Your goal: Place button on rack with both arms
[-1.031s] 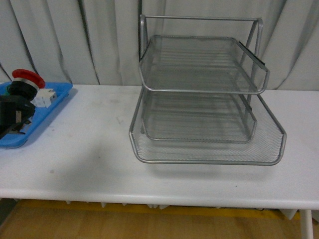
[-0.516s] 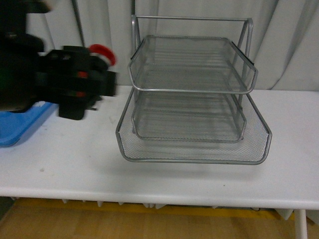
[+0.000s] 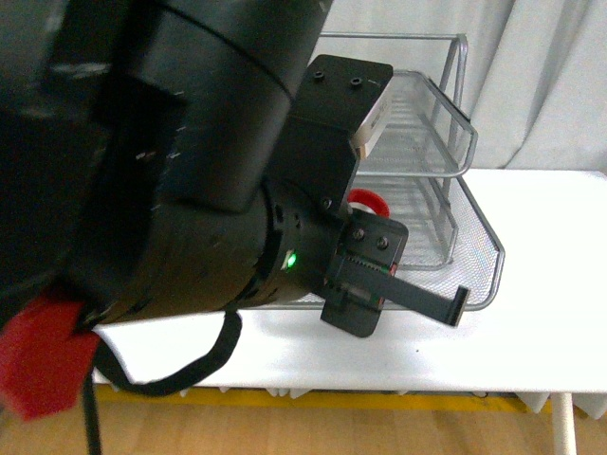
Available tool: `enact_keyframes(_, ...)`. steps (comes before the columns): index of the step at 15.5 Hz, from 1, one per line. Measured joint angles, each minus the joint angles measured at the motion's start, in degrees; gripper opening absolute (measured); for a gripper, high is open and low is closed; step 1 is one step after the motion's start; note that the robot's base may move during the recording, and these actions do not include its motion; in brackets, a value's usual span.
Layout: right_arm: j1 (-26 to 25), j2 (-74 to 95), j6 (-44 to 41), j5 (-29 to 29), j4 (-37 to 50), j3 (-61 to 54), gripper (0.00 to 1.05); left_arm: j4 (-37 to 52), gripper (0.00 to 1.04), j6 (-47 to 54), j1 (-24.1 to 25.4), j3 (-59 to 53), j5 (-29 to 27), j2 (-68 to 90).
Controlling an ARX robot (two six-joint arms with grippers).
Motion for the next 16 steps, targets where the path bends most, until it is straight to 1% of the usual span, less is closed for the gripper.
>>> enact_keyframes(1,0.00,0.00,0.00,0.00,-0.02,0.00,0.98,-3.17,0.36,0.22,0.35,6.58,0.02,4.79)
enact_keyframes(2,0.00,0.00,0.00,0.00,-0.02,0.00,0.98,-8.15,0.36,0.55,0.90,16.44,-0.52,12.96)
enact_keyframes(7,0.00,0.00,0.00,0.00,0.00,0.00,0.98,-16.85,0.36,-0.17,3.06,30.99,-2.60,23.65)
enact_keyframes(8,0.00,0.00,0.00,0.00,0.00,0.00,0.98,-18.25,0.38,-1.55,3.50,32.74,-2.45,24.33)
enact_keyframes(9,0.00,0.00,0.00,0.00,-0.02,0.00,0.98,-18.60,0.50,-2.93,3.80,33.75,-1.62,24.55)
enact_keyframes(12,0.00,0.00,0.00,0.00,0.00,0.00,0.98,-15.80,0.81,-7.93,3.98,33.09,4.07,23.74)
enact_keyframes(13,0.00,0.00,0.00,0.00,-0.02,0.00,0.98,-14.99,0.97,-8.94,3.89,31.04,4.70,21.97)
enact_keyframes(16,0.00,0.00,0.00,0.00,0.00,0.00,0.98,-9.03,0.98,-9.29,4.37,22.43,6.93,10.99)
